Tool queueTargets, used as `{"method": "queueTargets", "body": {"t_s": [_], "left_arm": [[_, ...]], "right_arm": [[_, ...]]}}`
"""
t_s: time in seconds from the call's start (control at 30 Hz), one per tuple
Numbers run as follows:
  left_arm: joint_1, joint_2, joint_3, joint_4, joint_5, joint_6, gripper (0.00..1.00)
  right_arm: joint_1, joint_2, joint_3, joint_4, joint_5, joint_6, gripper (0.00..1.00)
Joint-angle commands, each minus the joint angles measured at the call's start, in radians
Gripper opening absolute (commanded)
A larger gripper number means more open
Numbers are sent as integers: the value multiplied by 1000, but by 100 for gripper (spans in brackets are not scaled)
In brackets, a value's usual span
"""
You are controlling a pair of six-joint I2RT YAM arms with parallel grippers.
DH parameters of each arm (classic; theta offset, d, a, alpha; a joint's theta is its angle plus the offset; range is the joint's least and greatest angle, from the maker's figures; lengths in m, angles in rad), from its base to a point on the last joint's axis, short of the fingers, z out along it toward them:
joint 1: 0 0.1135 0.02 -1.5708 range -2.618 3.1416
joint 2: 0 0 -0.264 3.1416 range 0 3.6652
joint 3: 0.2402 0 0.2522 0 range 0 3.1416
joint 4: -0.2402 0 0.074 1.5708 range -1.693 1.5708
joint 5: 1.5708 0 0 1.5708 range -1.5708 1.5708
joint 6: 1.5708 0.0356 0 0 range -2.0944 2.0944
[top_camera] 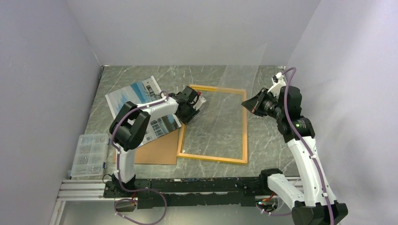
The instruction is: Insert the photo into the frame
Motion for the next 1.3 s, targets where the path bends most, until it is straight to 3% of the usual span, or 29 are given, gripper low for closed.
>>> {"method": "queueTargets", "body": {"t_s": [0.0,0.13,0.47,0.67,0.93,1.1,1.27], "left_arm": [[19,29,-57,-57,-82,142,37],[19,29,-32,-77,-62,127,38],[83,-127,187,-296,152,-2,81],[250,-239,286,-358,307,-64,91],[537,-372,263,-334,379,-81,94],[589,-460,191,-297,304,-20,94],[597,-478,98,-291,331,-16,94]], "right_arm": [[1,-19,-8,100,-39,27,0],[1,-18,-19,107,-52,33,0],[3,1,-7,96,-59,28,0],[25,40,10,119,-82,59,0],[359,235,188,238,-74,108,0],[368,241,135,335,-118,159,0],[330,243,-51,445,-137,178,0]]}}
